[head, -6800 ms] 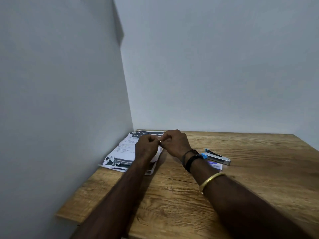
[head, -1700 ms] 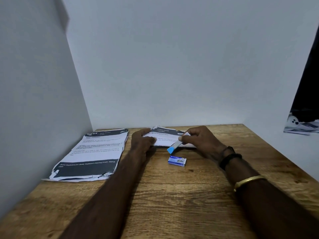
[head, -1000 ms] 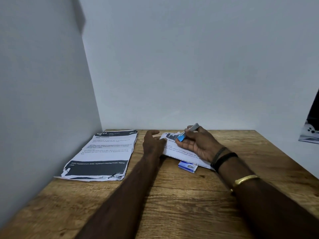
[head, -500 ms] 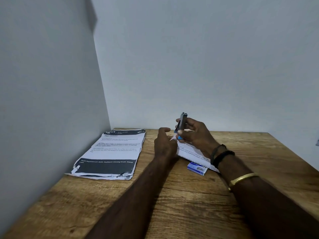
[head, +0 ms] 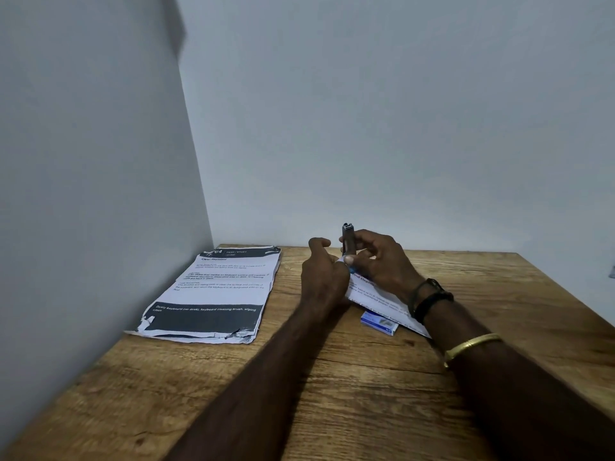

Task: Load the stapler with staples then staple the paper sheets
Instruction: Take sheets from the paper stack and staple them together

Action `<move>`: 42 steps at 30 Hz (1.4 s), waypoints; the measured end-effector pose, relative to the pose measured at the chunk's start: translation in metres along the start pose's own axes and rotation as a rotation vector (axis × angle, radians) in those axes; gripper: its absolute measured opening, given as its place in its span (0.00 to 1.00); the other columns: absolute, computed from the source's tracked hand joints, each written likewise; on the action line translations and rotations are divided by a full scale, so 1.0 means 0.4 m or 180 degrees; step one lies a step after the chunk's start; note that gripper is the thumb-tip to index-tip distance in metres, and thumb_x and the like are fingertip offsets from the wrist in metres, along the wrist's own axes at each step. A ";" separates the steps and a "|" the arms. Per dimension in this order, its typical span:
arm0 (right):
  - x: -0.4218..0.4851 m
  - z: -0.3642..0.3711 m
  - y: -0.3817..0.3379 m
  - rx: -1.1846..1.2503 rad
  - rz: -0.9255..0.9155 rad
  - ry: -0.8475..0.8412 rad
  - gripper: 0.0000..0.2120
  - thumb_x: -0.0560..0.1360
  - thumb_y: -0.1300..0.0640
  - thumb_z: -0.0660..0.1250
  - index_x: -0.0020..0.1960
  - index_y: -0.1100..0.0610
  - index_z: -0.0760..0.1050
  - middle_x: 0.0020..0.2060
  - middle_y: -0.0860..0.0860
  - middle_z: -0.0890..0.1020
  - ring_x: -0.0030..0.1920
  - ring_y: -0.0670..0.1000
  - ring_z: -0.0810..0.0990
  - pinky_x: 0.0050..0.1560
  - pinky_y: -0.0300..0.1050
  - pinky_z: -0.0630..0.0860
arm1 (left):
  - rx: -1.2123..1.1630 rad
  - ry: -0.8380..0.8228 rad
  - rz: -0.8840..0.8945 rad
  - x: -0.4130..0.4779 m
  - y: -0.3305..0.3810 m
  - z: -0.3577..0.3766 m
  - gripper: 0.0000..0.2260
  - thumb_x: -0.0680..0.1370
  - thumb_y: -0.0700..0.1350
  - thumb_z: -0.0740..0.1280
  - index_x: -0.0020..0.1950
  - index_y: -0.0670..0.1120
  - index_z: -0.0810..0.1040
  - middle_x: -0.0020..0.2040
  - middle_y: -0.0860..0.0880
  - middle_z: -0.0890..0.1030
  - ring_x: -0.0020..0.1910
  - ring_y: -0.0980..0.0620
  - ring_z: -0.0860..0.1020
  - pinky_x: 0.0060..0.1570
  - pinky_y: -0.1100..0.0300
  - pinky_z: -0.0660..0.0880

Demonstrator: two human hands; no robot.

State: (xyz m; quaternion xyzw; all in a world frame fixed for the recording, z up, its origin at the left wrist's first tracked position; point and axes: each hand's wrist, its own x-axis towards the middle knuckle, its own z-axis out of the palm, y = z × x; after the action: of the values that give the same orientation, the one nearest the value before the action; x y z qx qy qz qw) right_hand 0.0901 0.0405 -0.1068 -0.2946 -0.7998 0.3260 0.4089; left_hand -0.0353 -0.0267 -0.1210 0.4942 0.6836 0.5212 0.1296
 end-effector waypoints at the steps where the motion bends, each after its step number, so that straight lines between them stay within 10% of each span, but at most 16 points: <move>1: -0.001 0.000 0.000 -0.0051 -0.0024 0.0028 0.15 0.74 0.56 0.76 0.60 0.51 0.82 0.50 0.47 0.86 0.41 0.36 0.81 0.50 0.37 0.76 | 0.0001 0.0036 0.0035 -0.001 0.003 -0.002 0.18 0.80 0.41 0.65 0.68 0.46 0.65 0.46 0.50 0.78 0.46 0.50 0.78 0.35 0.65 0.71; 22: 0.004 0.003 0.003 -0.0129 0.0103 0.0281 0.09 0.75 0.59 0.74 0.54 0.54 0.81 0.43 0.46 0.85 0.39 0.36 0.82 0.36 0.23 0.73 | -0.0162 -0.0134 -0.0044 -0.012 0.018 -0.005 0.18 0.79 0.40 0.67 0.66 0.47 0.65 0.52 0.48 0.78 0.52 0.45 0.82 0.50 0.49 0.84; 29: -0.007 -0.001 -0.005 0.0711 0.0272 0.0337 0.14 0.75 0.60 0.75 0.60 0.59 0.79 0.53 0.55 0.85 0.52 0.50 0.85 0.49 0.41 0.83 | -0.0182 -0.0114 -0.0109 -0.011 0.013 -0.004 0.15 0.79 0.37 0.65 0.62 0.49 0.66 0.54 0.46 0.80 0.49 0.47 0.83 0.38 0.59 0.81; 35: -0.012 -0.021 -0.010 0.1284 0.0456 0.0586 0.14 0.76 0.62 0.73 0.61 0.59 0.78 0.53 0.56 0.86 0.46 0.43 0.87 0.38 0.34 0.80 | -0.0226 0.0027 -0.0171 -0.002 0.003 -0.007 0.08 0.80 0.36 0.63 0.48 0.48 0.77 0.49 0.49 0.80 0.45 0.55 0.81 0.27 0.73 0.71; 39: -0.024 -0.036 -0.009 0.1125 0.0497 0.0518 0.16 0.75 0.60 0.75 0.61 0.60 0.79 0.49 0.56 0.87 0.50 0.51 0.87 0.45 0.41 0.83 | -0.0267 0.0260 -0.0286 0.004 -0.008 -0.018 0.12 0.79 0.34 0.63 0.54 0.42 0.85 0.58 0.45 0.84 0.51 0.52 0.80 0.41 0.73 0.76; 42: -0.036 -0.053 -0.014 0.0591 0.0521 0.0226 0.16 0.73 0.57 0.77 0.60 0.55 0.81 0.41 0.51 0.87 0.44 0.48 0.85 0.47 0.47 0.82 | -0.0567 0.0469 -0.0335 0.015 -0.017 -0.021 0.15 0.78 0.34 0.64 0.62 0.40 0.82 0.64 0.42 0.82 0.63 0.44 0.79 0.64 0.49 0.77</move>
State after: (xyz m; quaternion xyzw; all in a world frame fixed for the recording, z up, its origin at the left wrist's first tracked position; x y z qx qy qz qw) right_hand 0.1140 0.0326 -0.0996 -0.3311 -0.7245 0.4202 0.4346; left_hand -0.0476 -0.0265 -0.1212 0.4045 0.6673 0.6072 0.1495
